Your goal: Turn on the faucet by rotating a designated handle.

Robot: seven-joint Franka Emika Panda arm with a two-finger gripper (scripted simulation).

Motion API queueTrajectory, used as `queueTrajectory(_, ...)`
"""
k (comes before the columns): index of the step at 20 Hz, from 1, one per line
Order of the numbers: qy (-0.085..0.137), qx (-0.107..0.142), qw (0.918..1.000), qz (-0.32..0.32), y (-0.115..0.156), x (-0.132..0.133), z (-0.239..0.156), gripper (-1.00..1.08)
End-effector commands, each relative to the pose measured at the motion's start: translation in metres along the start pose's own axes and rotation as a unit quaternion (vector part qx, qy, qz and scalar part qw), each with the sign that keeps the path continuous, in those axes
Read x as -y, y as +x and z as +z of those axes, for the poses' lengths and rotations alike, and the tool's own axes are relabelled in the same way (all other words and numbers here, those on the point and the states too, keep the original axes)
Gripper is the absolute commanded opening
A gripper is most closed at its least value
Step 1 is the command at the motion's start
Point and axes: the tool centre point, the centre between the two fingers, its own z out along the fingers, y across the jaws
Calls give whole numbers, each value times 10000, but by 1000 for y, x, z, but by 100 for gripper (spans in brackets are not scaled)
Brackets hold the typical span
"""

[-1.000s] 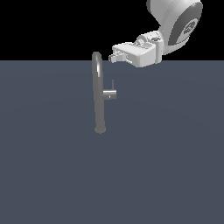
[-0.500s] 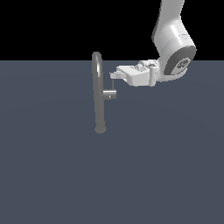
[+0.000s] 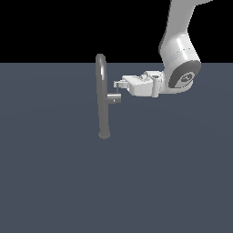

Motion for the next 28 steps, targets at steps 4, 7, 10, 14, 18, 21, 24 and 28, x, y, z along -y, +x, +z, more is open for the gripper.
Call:
queueTrajectory(4, 6, 6, 10000, 3, -1, -2, 0, -100)
queueTrajectory(7, 6, 6, 10000, 3, -5, -10, 0, -100)
queueTrajectory(10, 7, 8, 10000, 2, -10, -17, 0, -100)
queueTrajectory(14, 11, 5, 10000, 0, -11, -20, 0, -100)
queueTrajectory(18, 11, 5, 10000, 0, -12, -32, 0, -100)
queueTrajectory(21, 10, 7, 10000, 0, -13, -41, 0, -100)
queueTrajectory(24, 10, 7, 10000, 0, -13, -51, 0, -100)
queueTrajectory(28, 29, -15, 10000, -62, -14, -49, 0, -100)
